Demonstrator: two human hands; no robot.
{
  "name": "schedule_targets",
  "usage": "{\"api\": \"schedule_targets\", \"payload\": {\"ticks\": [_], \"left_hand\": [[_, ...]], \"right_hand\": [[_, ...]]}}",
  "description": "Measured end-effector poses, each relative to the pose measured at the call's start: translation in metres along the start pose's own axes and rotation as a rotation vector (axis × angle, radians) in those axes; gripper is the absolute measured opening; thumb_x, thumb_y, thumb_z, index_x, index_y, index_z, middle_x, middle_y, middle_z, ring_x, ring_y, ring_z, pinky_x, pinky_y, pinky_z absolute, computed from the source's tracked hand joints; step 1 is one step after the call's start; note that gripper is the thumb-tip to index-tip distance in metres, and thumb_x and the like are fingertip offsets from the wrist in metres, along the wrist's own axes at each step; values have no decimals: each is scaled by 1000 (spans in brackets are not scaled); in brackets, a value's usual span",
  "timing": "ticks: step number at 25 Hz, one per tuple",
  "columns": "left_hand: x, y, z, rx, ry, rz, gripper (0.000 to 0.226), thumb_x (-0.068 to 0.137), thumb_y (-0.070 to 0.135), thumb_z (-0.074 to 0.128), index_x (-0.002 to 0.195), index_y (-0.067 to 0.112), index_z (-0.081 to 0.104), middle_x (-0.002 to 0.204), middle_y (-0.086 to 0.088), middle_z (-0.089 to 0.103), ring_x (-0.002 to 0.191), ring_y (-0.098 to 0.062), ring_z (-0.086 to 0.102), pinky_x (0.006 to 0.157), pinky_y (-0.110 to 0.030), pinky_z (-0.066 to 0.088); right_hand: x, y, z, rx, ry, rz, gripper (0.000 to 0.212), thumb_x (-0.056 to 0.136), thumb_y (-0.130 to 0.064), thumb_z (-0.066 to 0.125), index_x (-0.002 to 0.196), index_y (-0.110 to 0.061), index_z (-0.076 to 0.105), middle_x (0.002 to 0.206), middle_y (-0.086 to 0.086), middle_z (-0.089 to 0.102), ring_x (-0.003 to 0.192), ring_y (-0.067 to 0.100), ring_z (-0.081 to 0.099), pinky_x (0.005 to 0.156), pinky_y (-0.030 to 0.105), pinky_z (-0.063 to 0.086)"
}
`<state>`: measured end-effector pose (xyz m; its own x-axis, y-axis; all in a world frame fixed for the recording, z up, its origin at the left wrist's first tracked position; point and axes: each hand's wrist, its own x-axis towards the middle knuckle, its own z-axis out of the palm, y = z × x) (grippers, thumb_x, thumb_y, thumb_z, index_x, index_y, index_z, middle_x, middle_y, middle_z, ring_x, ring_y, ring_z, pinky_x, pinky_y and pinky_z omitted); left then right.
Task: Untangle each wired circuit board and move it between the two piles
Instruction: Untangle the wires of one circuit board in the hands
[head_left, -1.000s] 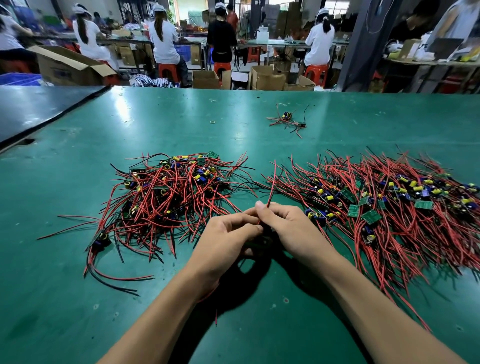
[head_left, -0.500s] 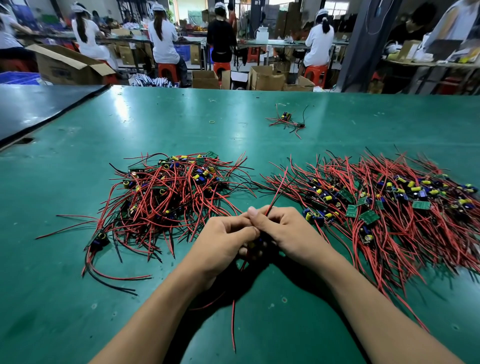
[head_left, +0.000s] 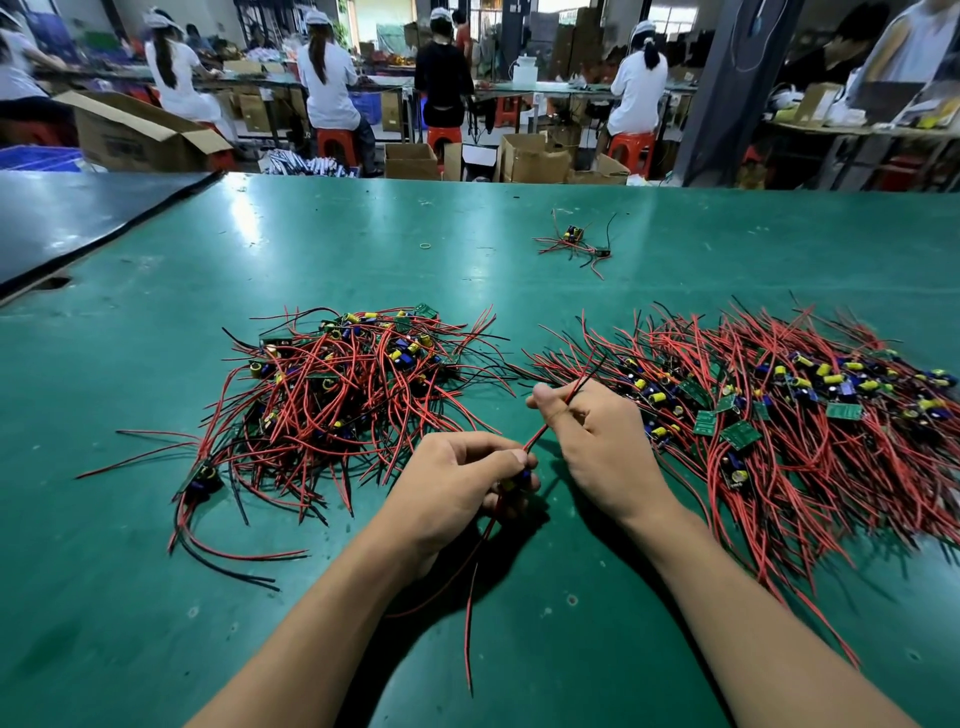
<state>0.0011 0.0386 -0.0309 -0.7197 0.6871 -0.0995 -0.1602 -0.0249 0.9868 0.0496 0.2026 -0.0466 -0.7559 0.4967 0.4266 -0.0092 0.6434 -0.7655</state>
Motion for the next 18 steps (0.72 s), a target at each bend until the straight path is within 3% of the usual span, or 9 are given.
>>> {"api": "schedule_targets", "payload": {"ticks": [2,3,5,7,10,12,15,18], "left_hand": [[0,0,-1,5,4,-7,20,88,2,64,73,8,76,75,-15,73,66,-20,64,50,-17,49],[0,0,-1,15,8,-8,20,88,2,64,73,8,76,75,-15,73,64,-18,63,50,-17,48],[-1,-1,-2,33,22,-7,17,88,4,64,75,6,76,73,-13,73,60,-15,61,49,-16,46],[-2,-1,-1,35,43,2,15,89,7,65,78,5,76,73,-11,73,56,-12,59,49,-17,46],[-3,-1,0,51,43,28,15,90,8,65,82,4,76,76,-10,73,58,-13,60,54,-19,49],[-4,-1,-1,58,42,21,16,91,7,64,80,2,75,70,-8,72,58,-14,60,55,-21,49],[-5,0,-1,110,30,8,16,90,9,65,80,2,74,65,-6,69,57,-16,55,55,-24,43],[-6,3,0,118,25,6,16,91,9,64,82,0,73,62,-3,68,52,-12,54,50,-18,41]], "right_hand": [[0,0,1,37,17,76,42,101,-42,54,83,-14,79,80,-3,70,76,2,64,70,11,42],[-1,-1,1,104,-7,167,45,101,-47,51,82,-19,79,68,-7,66,63,2,60,61,12,41],[-6,-6,1,329,-112,369,52,96,-61,48,83,-21,79,47,-6,49,41,10,42,43,20,32],[-10,-10,2,551,-250,495,53,87,-66,54,89,-19,79,45,-1,43,38,13,34,41,18,27],[-18,-17,8,763,-403,472,39,88,-46,71,95,-8,78,63,8,65,51,16,58,48,23,47],[-17,-15,6,698,-359,438,30,89,-37,74,91,-8,78,67,9,68,53,14,61,49,22,48],[-8,-4,-4,475,-162,371,28,92,-38,71,87,-12,79,46,-7,49,38,4,39,39,16,28],[-3,3,-5,270,-33,258,31,94,-41,68,86,-13,79,42,-18,50,39,-1,44,44,9,28]]}}
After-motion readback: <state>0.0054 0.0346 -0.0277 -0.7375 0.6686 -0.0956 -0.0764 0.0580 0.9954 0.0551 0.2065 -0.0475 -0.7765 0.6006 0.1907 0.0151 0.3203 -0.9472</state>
